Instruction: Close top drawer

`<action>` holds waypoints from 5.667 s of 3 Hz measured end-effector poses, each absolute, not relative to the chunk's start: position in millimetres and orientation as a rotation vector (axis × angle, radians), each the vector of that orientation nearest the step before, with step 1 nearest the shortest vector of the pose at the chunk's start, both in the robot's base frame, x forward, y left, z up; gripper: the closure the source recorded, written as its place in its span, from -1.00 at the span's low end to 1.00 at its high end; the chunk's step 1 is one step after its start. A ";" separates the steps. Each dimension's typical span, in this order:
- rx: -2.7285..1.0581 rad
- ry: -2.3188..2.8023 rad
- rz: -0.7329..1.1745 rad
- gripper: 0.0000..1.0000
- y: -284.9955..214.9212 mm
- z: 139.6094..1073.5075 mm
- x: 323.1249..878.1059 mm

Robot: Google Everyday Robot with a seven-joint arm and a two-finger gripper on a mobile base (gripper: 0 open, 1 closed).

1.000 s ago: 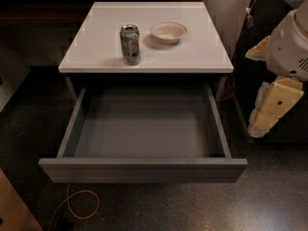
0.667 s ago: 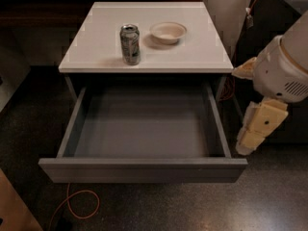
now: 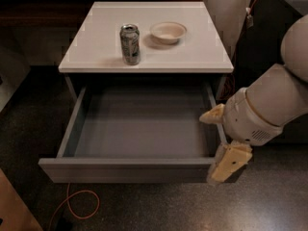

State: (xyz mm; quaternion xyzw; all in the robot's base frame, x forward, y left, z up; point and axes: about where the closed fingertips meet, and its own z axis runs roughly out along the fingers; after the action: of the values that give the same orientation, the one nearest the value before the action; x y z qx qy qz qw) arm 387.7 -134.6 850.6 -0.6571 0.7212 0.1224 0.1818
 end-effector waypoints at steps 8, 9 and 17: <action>-1.791 2.243 0.127 1.00 -69.0 642.6 428.2; -1.724 2.257 0.105 1.00 -72.5 638.2 449.3; -1.505 2.160 0.028 1.00 -94.6 627.3 678.9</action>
Offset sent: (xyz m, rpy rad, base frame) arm -0.0425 0.0636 -0.0871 0.0255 0.1068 0.1902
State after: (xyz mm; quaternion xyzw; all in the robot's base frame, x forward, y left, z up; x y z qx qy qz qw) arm 678.9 -94.6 627.3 -0.5534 0.7939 0.0102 0.2517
